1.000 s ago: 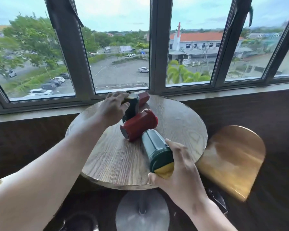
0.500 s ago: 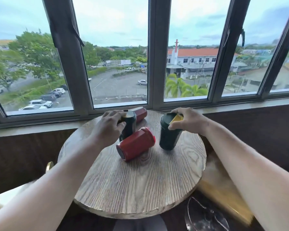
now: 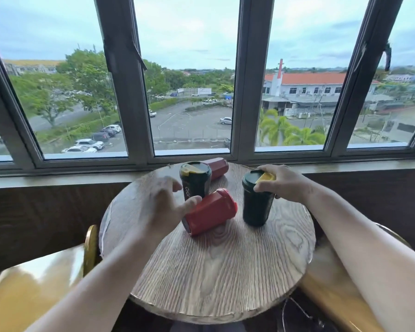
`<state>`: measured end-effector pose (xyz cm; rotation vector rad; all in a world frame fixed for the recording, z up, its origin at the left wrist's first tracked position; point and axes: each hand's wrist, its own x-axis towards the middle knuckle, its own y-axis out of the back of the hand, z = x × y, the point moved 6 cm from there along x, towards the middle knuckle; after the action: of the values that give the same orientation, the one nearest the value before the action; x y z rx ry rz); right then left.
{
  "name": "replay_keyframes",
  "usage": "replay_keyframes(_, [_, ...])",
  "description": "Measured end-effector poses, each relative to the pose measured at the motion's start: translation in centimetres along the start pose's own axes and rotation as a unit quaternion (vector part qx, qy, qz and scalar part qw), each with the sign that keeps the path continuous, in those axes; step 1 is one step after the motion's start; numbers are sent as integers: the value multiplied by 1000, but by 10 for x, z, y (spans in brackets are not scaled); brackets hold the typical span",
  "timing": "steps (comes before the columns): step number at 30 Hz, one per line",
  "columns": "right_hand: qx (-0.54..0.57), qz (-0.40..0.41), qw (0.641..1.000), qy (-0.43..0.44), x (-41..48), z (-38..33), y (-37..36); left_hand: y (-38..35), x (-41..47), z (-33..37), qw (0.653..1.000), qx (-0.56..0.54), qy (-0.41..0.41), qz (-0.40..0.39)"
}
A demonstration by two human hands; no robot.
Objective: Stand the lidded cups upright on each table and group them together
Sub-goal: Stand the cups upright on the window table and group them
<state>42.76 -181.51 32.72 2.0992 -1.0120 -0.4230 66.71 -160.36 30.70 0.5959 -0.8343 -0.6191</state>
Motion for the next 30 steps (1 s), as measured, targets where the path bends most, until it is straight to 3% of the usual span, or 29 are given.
replay_keyframes(6, [16,13,1000,7,4,5,-1,-25,-9,-5,982,46,69,-170])
replay_keyframes(11, [24,10,1000,12,4,5,-1,-34,-3,0,964,101,70,-237])
replay_keyframes(18, [23,12,1000,13,4,5,-1,-42,-14,3,943,49,77,-319])
replay_keyframes(22, [18,19,1000,16,5,6,-1,-37,-31,-1,939,-87,90,-321])
replay_keyframes(26, [14,24,1000,15,6,8,-1,-37,-51,-11,895,-288,135,-313])
replay_keyframes(30, [12,23,1000,15,5,7,-2,-42,-55,-22,906,-298,115,-278])
